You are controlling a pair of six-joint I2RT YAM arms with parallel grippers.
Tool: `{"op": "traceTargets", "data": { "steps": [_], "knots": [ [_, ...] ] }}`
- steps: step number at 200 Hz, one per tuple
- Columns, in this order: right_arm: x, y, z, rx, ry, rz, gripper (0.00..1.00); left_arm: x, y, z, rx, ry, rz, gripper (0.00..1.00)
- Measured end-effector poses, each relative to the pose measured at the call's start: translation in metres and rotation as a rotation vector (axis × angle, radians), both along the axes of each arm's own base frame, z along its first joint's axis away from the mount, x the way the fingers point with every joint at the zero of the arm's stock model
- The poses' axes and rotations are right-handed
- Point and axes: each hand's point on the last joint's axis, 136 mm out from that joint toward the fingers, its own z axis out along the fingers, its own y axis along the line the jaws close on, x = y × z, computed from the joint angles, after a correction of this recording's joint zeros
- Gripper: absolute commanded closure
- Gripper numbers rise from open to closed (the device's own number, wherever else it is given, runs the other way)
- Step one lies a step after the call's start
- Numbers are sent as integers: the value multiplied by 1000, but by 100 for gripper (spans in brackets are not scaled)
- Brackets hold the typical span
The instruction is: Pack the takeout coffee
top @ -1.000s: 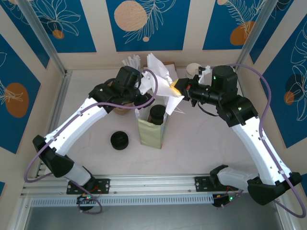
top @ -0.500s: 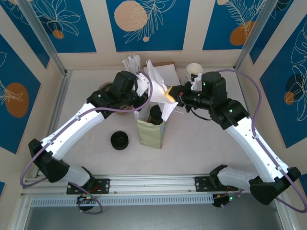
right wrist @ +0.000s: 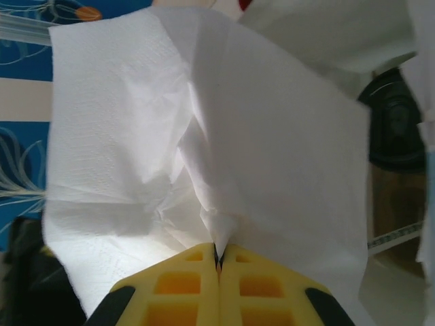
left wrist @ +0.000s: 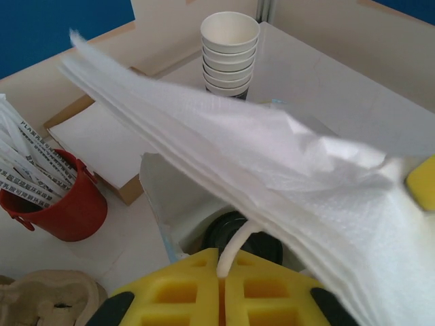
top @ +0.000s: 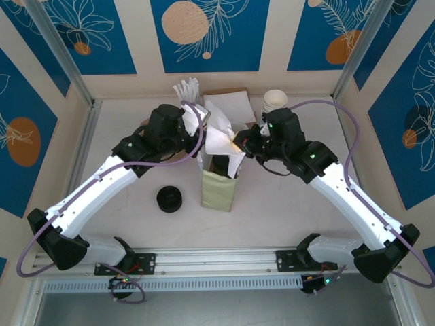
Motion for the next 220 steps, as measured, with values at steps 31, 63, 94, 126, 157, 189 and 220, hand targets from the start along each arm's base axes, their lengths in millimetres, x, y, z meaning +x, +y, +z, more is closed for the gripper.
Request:
{"op": "traceTargets", "data": {
  "steps": [31, 63, 94, 126, 157, 189, 220],
  "knots": [
    [-3, 0, -22, -134, 1, -2, 100, -1, 2, -5, 5, 9, 4, 93],
    [-1, 1, -40, -250, 4, 1, 100, -2, 2, -5, 2, 11, 7, 94],
    [5, 7, -50, -392, 0, 15, 100, -3, 4, -3, -6, 9, 12, 95],
    [9, 13, -53, -526, -28, 27, 100, -3, 4, -2, -12, 11, 16, 96],
    [9, 10, -65, -635, -38, 29, 100, -3, 4, -2, -12, 11, 16, 97],
    [11, 1, -69, -694, -44, 13, 100, -3, 4, -2, -11, 11, 16, 97],
    [13, -1, -71, -720, -52, 13, 100, -3, 4, -2, -11, 11, 16, 97]
  ]
}}
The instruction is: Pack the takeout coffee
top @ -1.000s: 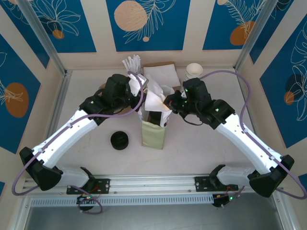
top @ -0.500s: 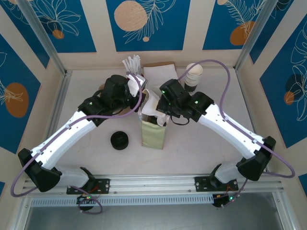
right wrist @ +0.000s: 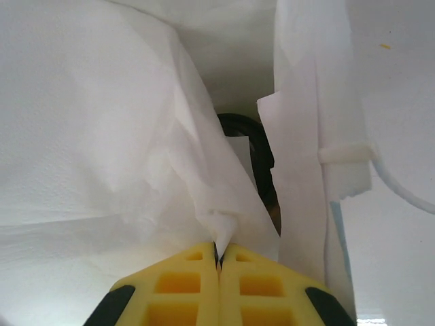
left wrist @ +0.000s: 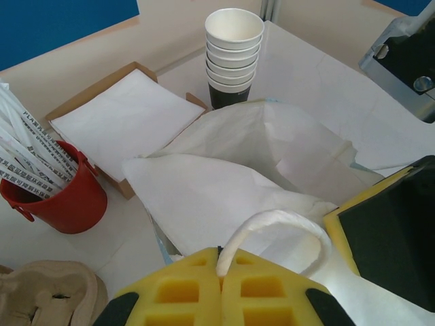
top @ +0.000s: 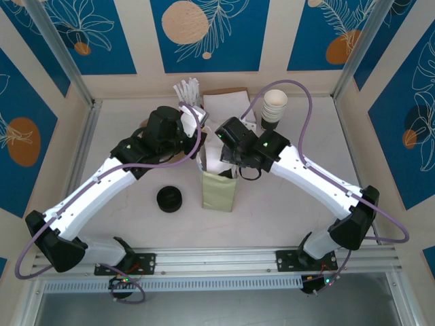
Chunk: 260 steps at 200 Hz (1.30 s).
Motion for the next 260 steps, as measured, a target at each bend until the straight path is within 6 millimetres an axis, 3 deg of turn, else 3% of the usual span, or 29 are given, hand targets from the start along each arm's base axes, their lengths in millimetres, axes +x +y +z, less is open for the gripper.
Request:
{"op": "traceTargets", "data": {
  "steps": [75, 113, 144, 203, 231, 260],
  "knots": [
    [6, 4, -25, -63, 43, 7, 100, 0, 1, -3, 5, 6, 1, 98],
    [5, 6, -24, -67, 47, 39, 75, 1, 1, -7, 9, 11, 3, 99],
    [4, 12, -8, -33, 23, 78, 64, 1, 2, -8, 11, 13, 4, 98],
    [7, 7, 57, 135, -102, 96, 64, 1, 2, -8, 11, 14, 5, 98],
    [14, 13, 65, 208, -112, 115, 67, 1, 2, -10, 13, 17, 5, 98],
    [24, 23, 54, 257, -75, 137, 68, 1, 2, -12, 11, 22, 8, 97]
  ]
}}
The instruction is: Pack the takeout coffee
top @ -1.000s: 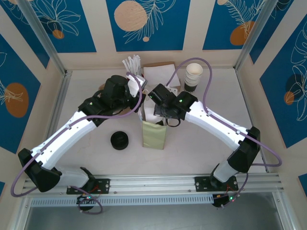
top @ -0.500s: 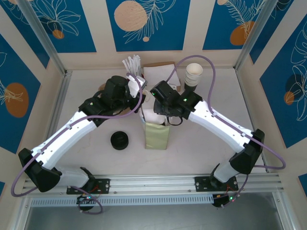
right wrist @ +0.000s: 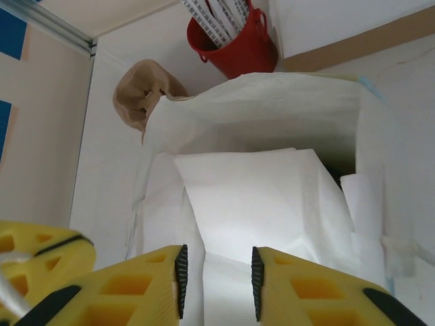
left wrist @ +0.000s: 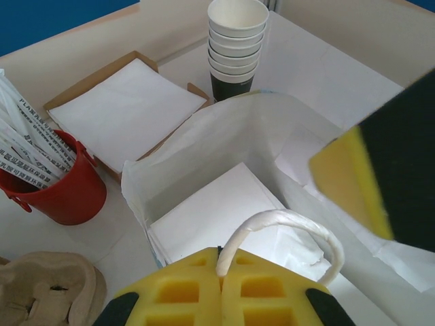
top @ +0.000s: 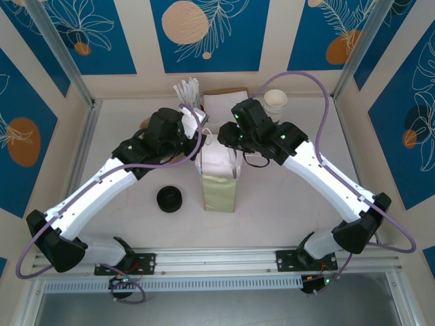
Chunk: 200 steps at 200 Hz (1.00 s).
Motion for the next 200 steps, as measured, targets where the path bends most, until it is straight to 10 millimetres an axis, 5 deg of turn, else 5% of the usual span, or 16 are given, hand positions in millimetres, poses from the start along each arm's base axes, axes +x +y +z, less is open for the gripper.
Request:
{"op": "traceTargets", "data": {
  "steps": [52, 116, 159, 200],
  "knots": [
    [19, 26, -51, -32, 110, 43, 69, 1, 1, -9, 5, 17, 14, 97],
    [30, 31, -96, -113, 194, 31, 70, 3, 3, -12, -2, 20, 32, 96],
    [34, 35, -75, -93, 167, 39, 68, 2, 4, -10, -4, 12, 36, 82],
    [23, 28, -23, -39, 76, 76, 61, 1, 6, -3, -25, 5, 43, 48]
  ]
}}
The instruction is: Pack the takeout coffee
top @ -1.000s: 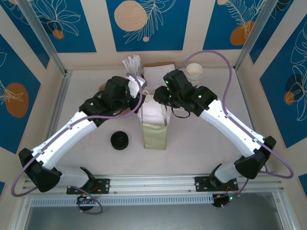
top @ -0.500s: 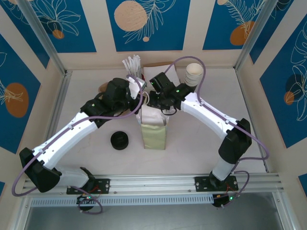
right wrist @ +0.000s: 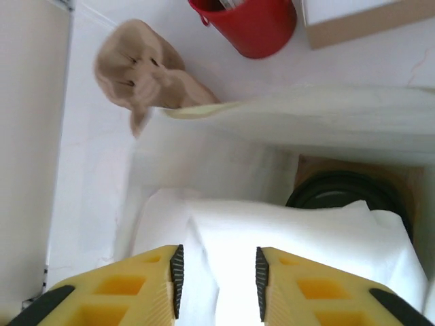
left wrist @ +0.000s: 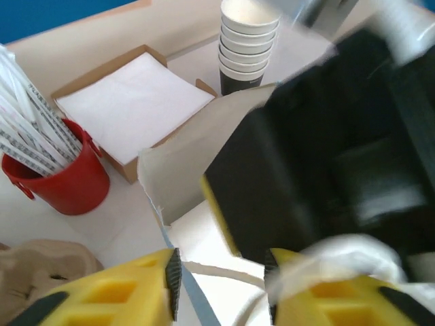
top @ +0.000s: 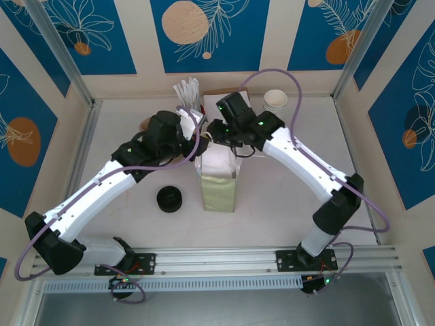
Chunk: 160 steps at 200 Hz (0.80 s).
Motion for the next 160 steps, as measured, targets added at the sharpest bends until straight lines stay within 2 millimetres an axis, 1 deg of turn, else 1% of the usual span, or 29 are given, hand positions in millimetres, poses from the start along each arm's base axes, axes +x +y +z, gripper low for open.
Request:
{"op": "traceTargets", "data": {
  "steps": [12, 25, 37, 61, 84, 96, 109, 122, 132, 144, 152, 160],
  "knots": [
    [-6, -8, 19, 21, -35, 9, 60, -1, 1, 5, -10, -3, 3, 38],
    [-11, -18, 47, 58, -95, 12, 58, -3, 0, 8, -23, 0, -6, 28],
    [-16, -29, 71, 92, -149, 7, 56, -6, -2, 10, -39, 9, -22, 23],
    [-28, -58, 112, 149, -242, -20, 55, -15, -5, 17, -75, 25, -60, 19],
    [-33, -85, 135, 176, -302, -66, 54, -25, -5, 27, -110, 35, -80, 18],
    [-34, -98, 140, 183, -319, -90, 54, -30, -3, 31, -124, 41, -85, 17],
    [-35, -108, 139, 183, -324, -109, 54, -35, 0, 33, -133, 53, -86, 16],
    [-35, -118, 135, 174, -321, -124, 53, -40, 3, 35, -143, 61, -83, 15],
    [-35, -124, 128, 158, -315, -134, 49, -43, 7, 38, -148, 57, -77, 14],
    [-35, -133, 119, 132, -309, -146, 47, -46, 17, 41, -152, 37, -46, 9],
    [-35, -140, 112, 116, -302, -156, 46, -47, 27, 43, -153, 15, -7, 5],
    [-36, -149, 103, 96, -294, -176, 43, -48, 40, 44, -151, -13, 39, 2]
  ]
}}
